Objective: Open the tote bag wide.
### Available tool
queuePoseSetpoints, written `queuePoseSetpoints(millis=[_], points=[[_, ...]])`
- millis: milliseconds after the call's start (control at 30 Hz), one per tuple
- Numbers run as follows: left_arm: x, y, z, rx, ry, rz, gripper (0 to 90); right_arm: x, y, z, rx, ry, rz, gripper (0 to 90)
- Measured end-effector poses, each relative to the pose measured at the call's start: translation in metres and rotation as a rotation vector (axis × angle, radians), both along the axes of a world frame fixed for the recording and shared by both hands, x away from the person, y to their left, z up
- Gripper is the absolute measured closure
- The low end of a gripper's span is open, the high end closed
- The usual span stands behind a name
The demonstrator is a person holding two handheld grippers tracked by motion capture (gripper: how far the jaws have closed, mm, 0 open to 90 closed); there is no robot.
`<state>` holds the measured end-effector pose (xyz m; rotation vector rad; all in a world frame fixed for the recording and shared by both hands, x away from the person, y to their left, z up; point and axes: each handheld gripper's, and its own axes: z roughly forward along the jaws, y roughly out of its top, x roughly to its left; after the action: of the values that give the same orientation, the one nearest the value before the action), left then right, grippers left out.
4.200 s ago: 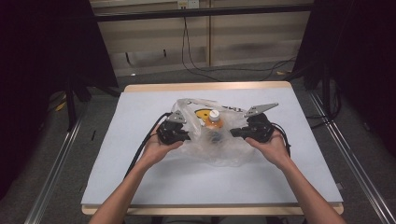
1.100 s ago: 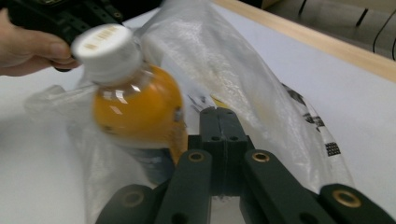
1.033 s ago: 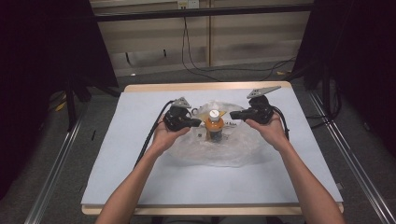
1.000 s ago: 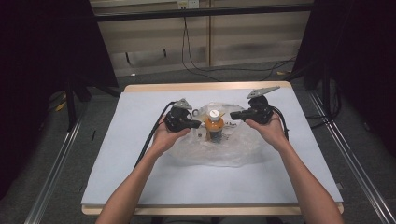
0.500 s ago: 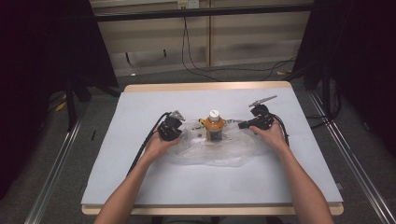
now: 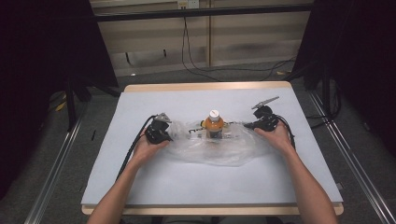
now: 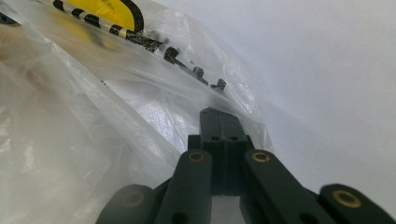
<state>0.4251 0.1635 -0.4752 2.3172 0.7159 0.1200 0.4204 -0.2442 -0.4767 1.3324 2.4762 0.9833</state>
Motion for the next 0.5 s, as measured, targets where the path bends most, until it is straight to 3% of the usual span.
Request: queuePoseSetpoints(millis=[200,333,433,500], points=[[-0.001,0.003,0.018,-0.090,-0.028,0.006,90.0,-0.003,0.004,0.011,0.061,-0.039,0.029,90.0],[-0.002,0.006,0.031,-0.151,-0.039,0.008,90.0,-0.010,0.004,0.026,0.134,-0.079,0.046,90.0],[-0.007,0.007,0.043,-0.190,-0.062,0.009,90.0,-0.015,0.005,0.033,0.149,-0.100,0.059,90.0],[-0.010,0.007,0.050,-0.190,-0.087,-0.001,90.0,-0.018,0.005,0.038,0.154,-0.113,0.067,90.0]])
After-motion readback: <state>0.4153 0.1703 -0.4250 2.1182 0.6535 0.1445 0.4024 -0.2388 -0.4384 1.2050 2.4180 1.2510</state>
